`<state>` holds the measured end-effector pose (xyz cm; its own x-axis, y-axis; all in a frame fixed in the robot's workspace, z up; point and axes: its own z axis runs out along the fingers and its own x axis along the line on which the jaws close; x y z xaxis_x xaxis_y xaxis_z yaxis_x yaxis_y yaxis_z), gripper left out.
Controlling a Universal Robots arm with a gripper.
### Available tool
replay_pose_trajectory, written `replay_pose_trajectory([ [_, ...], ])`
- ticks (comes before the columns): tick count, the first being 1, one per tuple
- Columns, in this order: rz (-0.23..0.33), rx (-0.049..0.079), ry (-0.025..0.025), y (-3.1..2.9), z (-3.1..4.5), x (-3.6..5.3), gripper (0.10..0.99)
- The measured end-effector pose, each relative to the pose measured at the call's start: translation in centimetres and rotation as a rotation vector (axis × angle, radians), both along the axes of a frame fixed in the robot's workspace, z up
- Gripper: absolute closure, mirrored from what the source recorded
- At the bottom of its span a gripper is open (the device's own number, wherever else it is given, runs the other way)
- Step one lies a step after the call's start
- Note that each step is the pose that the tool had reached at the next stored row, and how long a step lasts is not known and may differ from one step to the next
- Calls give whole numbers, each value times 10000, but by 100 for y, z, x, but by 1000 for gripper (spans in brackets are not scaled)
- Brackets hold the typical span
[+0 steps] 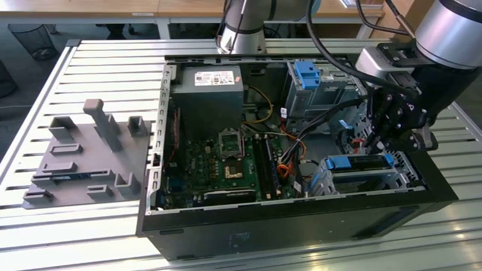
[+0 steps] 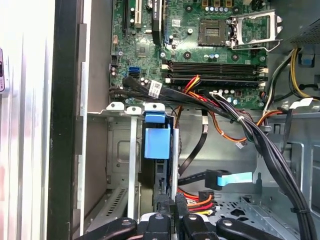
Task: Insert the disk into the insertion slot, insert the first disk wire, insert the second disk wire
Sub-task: 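Insert the first disk wire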
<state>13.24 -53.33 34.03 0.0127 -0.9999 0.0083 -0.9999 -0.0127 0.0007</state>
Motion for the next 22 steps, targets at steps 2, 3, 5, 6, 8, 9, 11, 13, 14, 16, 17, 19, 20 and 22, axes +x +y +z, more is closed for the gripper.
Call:
replay_pose_trajectory([
  [2, 1, 1, -5, -22, -2, 0, 925],
  [3, 0, 0, -8, -27, -3, 0, 925],
  [5, 1, 0, -11, -28, -5, 0, 925],
  [6, 0, -1, -11, -28, -5, 0, 925],
  [8, 4, 1, -12, -28, -9, 0, 925],
  [9, 8, 1, -12, -28, -11, 0, 925],
  [11, 15, 0, -15, -28, -16, 0, 925],
  [13, 17, 0, -16, -28, -20, -1, 925],
  [14, 17, 0, -16, -28, -23, 0, 925],
  [16, 18, 1, -16, -28, -31, 0, 925],
  [17, 19, 1, -16, -28, -35, 0, 925],
  [19, 19, -2, -17, -28, -37, 0, 925],
  [20, 19, -1, -17, -28, -38, 0, 925],
  [22, 18, 1, -17, -27, -40, 0, 925],
])
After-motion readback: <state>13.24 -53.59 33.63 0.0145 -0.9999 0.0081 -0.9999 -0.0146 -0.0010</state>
